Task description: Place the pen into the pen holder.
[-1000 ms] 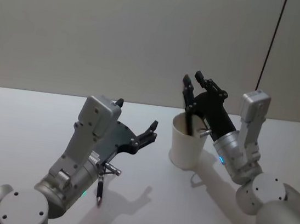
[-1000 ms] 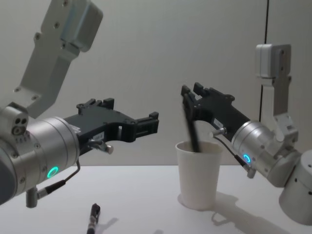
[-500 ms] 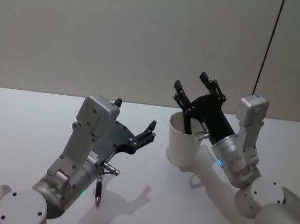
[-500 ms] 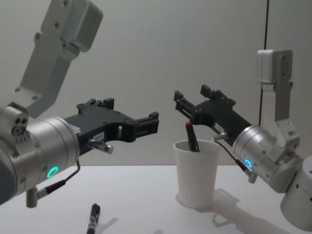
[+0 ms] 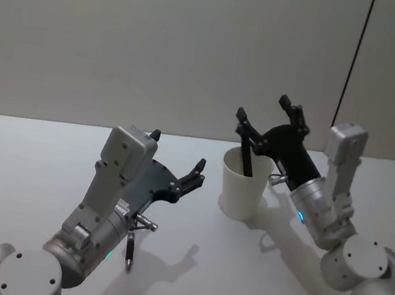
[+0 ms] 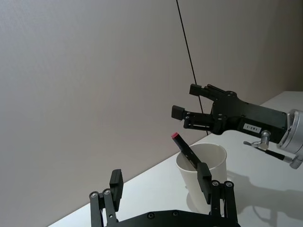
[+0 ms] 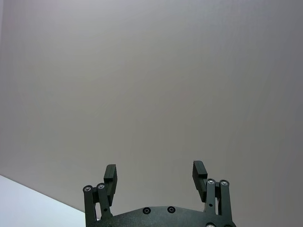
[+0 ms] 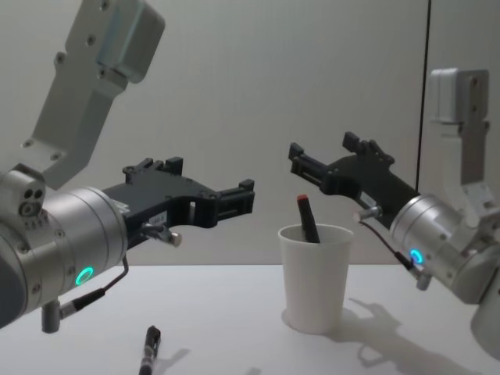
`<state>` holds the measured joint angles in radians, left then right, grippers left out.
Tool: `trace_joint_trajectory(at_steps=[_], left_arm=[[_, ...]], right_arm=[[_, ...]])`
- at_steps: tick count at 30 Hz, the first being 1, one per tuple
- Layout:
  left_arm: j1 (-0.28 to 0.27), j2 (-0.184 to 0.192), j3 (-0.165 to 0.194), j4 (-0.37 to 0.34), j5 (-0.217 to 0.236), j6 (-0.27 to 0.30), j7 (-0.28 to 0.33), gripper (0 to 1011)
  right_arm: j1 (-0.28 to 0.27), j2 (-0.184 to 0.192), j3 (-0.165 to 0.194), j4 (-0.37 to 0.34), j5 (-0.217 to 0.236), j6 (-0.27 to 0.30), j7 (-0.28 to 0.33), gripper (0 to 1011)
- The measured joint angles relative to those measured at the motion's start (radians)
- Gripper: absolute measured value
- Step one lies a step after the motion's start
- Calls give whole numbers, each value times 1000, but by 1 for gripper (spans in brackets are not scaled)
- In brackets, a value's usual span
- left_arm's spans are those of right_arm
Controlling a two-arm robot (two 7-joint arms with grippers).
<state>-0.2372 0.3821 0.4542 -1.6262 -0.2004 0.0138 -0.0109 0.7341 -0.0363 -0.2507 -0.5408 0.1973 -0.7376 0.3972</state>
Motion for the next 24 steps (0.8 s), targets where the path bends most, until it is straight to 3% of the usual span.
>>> trace_joint_trajectory(at_steps=[4, 15, 24], left_arm=[[0, 0, 0, 0, 0, 0, 0, 1003], [0, 0, 0, 0, 0, 0, 0, 1003], [0, 0, 0, 0, 0, 0, 0, 1003]], right_arm=[[-43, 16, 6, -92, -6, 60, -11, 1001], [-206, 86, 37, -428, -19, 316, -49, 1001], [-305, 138, 66, -616, -5, 468, -66, 1001]])
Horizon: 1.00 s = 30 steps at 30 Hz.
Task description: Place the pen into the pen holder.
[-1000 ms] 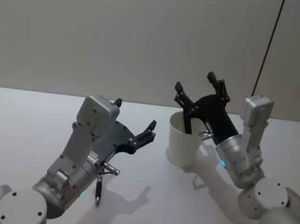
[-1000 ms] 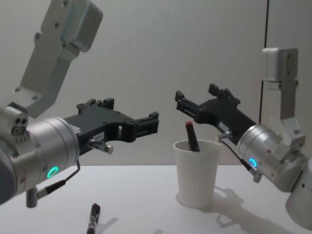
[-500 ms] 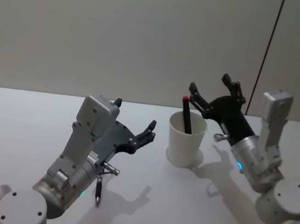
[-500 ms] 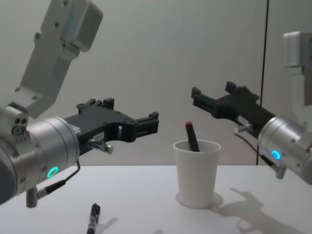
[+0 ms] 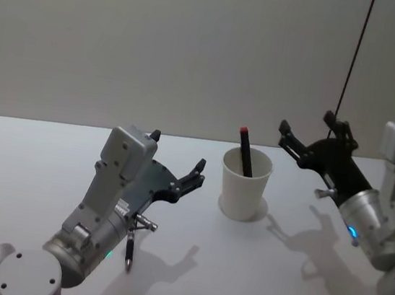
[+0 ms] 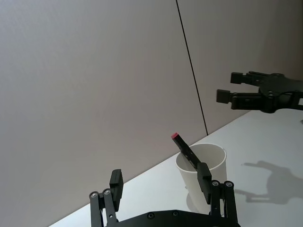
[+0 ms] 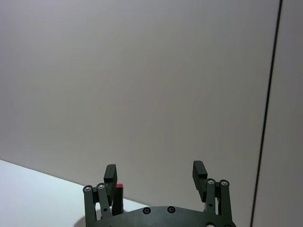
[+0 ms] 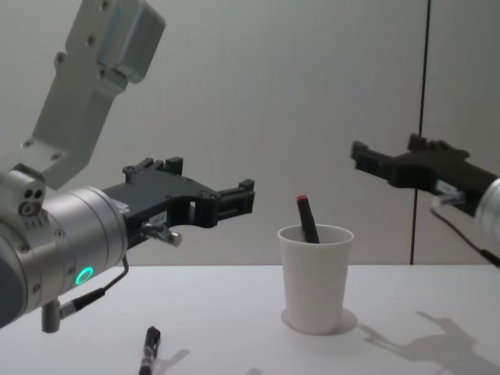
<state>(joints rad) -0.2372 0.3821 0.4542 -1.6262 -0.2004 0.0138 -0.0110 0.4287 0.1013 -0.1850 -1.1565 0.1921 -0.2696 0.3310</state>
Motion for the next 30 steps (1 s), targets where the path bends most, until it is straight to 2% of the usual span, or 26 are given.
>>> trace_joint_trajectory(at_steps=[14, 30], left_arm=[[0, 0, 0, 0, 0, 0, 0, 1003], [0, 0, 0, 0, 0, 0, 0, 1003]], right_arm=[[-161, 89, 53, -257, 29, 198, -41, 1001], [-300, 162, 100, -438, 55, 348, -94, 1001]])
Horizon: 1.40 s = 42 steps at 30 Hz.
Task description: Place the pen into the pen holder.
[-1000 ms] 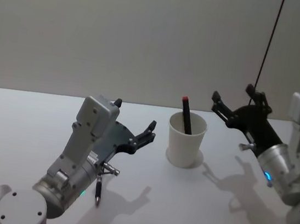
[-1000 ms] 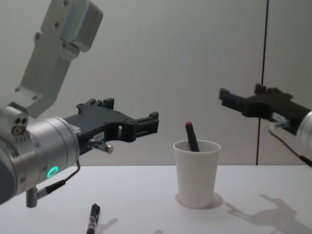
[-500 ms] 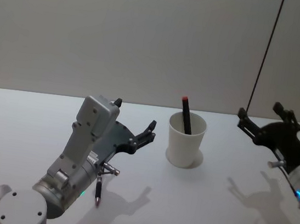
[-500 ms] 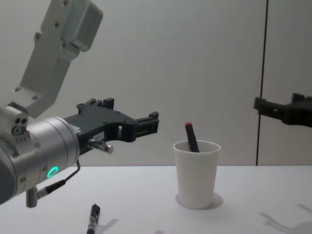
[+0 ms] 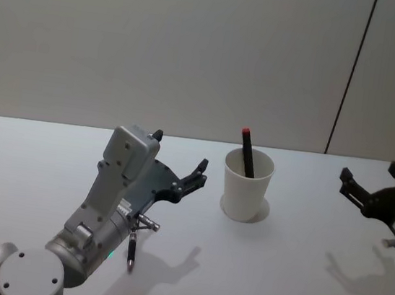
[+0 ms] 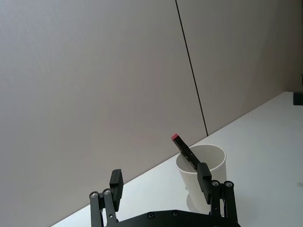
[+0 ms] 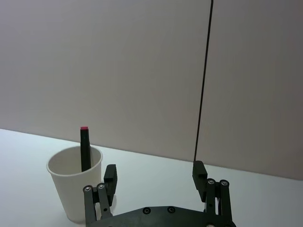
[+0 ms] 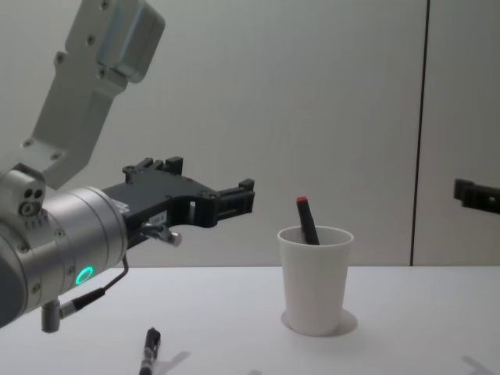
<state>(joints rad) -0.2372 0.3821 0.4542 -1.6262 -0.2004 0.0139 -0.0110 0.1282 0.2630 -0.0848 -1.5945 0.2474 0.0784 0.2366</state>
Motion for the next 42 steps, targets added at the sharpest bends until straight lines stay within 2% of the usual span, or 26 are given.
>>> trace_joint_trajectory(at_steps=[13, 22, 36, 42], left_arm=[[0, 0, 0, 0, 0, 0, 0, 1003], [0, 0, 0, 0, 0, 0, 0, 1003], [0, 0, -1, 0, 2, 3, 0, 1003], [2, -1, -4, -6, 5, 28, 4, 1003]], right_arm=[[-87, 36, 28, -90, 26, 72, -42, 1001], [-131, 51, 43, -132, 43, 94, -63, 1001], [-157, 60, 52, -158, 53, 107, -77, 1001], [-163, 62, 54, -163, 55, 110, -80, 1001]])
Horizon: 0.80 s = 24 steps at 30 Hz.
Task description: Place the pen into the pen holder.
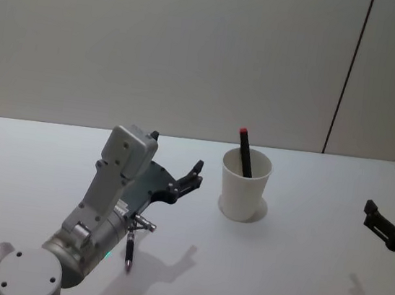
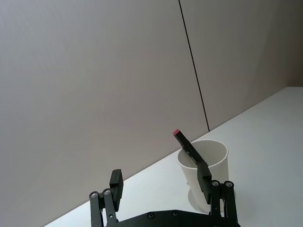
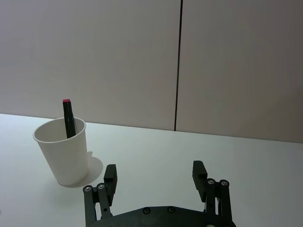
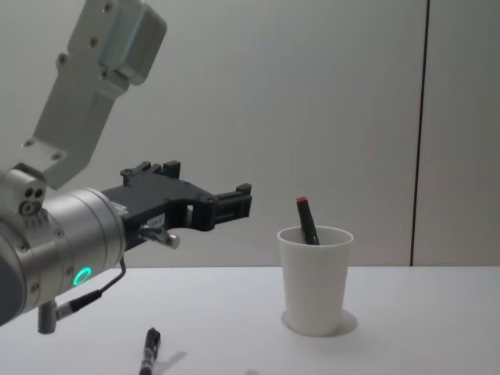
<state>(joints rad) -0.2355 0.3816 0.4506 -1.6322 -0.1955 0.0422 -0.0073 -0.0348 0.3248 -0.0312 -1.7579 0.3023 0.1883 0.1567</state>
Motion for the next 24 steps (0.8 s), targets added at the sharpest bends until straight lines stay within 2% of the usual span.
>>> trace_joint_trajectory(at_steps=[13, 24], left_arm=[[2, 9, -16, -23, -9, 134, 21, 1003], [-3, 7, -29, -41, 2, 306, 59, 1003]], right_arm=[[-6, 2, 2, -6, 2, 3, -3, 1001], [-7, 3, 3, -7, 3, 4, -4, 1001]])
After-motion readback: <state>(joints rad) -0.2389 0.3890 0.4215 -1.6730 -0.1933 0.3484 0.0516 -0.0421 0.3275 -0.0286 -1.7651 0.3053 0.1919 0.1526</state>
